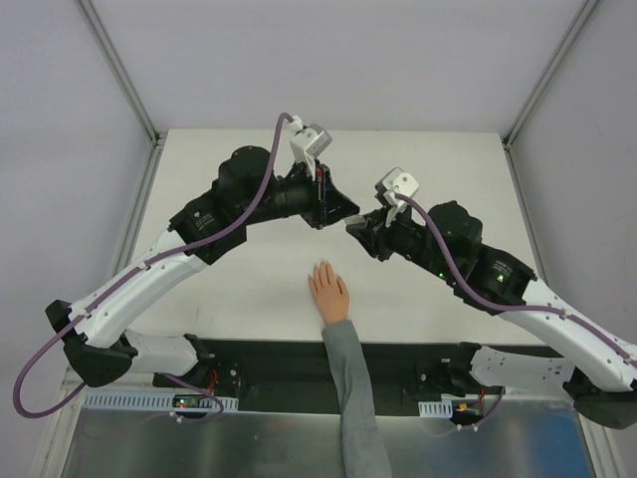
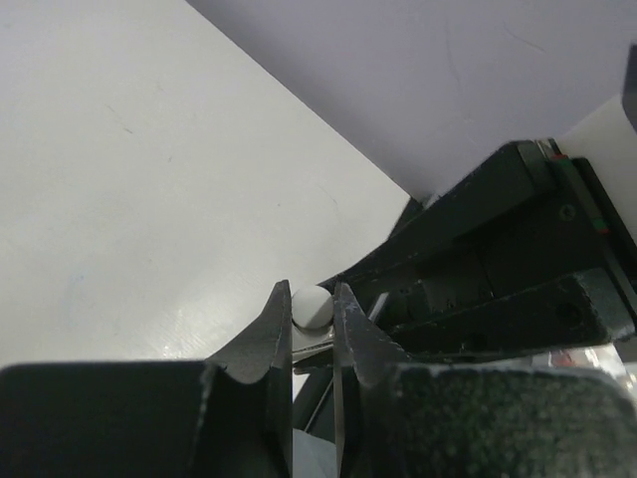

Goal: Paint the nails

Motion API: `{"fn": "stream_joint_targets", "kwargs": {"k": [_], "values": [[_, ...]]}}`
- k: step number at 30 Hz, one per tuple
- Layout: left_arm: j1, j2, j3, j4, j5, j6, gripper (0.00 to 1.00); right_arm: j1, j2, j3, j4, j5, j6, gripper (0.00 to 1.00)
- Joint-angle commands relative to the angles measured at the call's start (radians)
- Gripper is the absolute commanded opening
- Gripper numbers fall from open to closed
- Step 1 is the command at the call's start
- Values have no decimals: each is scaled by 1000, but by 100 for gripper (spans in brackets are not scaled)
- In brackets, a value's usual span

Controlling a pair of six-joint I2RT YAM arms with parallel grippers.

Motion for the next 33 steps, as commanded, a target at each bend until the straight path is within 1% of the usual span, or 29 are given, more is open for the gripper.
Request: {"fn": "stream_joint_targets", "kwargs": {"k": [1, 2, 4, 5, 7, 8, 10, 12, 13, 14, 15, 16, 17, 19, 20, 22, 23, 24, 25, 27, 28, 32, 33], "values": [[-10, 47, 39, 49, 537, 73, 0, -65, -93, -22, 81, -286, -39, 0], [-10, 53, 52, 55, 619, 99, 0, -155, -102, -28, 81, -600, -35, 0], [-10, 38, 46, 79, 739, 110, 0, -244, -104, -29, 97, -947, -12, 1], [-10, 28, 40, 89, 760, 116, 0, -298, -90, -17, 99, -1143, 36, 0], [-10, 2, 39, 116, 794, 126, 0, -331, -59, -13, 99, -1323, 65, 0], [-10, -4, 37, 127, 800, 128, 0, -341, -58, -22, 99, -1336, 76, 0], [-10, -18, 37, 139, 794, 128, 0, -341, -76, -42, 108, -1317, 79, 0], [-9, -19, 40, 140, 750, 128, 0, -343, -94, -59, 120, -1254, 87, 0], [-9, -22, 39, 140, 727, 122, 7, -343, -105, -59, 121, -1231, 88, 0], [-4, -21, 34, 140, 677, 114, 21, -341, -108, -59, 119, -1187, 88, 0], [-3, -21, 30, 138, 655, 105, 33, -343, -110, -45, 87, -1160, 65, 0], [7, -22, 31, 138, 638, 90, 53, -341, -110, -37, 61, -1131, 49, 0], [13, -24, 33, 132, 623, 81, 60, -341, -105, -25, 9, -1069, 38, 0], [23, -33, 36, 127, 569, 68, 71, -341, -104, -2, -28, -974, 16, 0], [24, -38, 39, 121, 541, 68, 73, -340, -108, 0, -43, -871, 15, 0], [24, -62, 34, 106, 422, 67, 75, -329, -119, -9, -41, -765, 22, 0], [24, -70, 31, 100, 367, 58, 77, -311, -123, -14, -27, -657, 28, 0], [24, -79, 28, 83, 296, 44, 78, -297, -130, -20, -18, -605, 31, 0], [24, -82, 23, 72, 185, 16, 77, -262, -131, -25, -11, -485, 38, 0], [24, -82, 19, 54, 91, -10, 76, -219, -133, -31, 13, -357, 45, 1], [22, -82, 10, 49, 33, -28, 75, -184, -131, -37, 24, -262, 48, 0], [13, -88, -12, 49, -74, -48, 68, -121, -110, -33, 55, -127, 51, 1], [8, -88, -15, 49, -86, -48, 66, -111, -102, -26, 55, -114, 50, 0]]}}
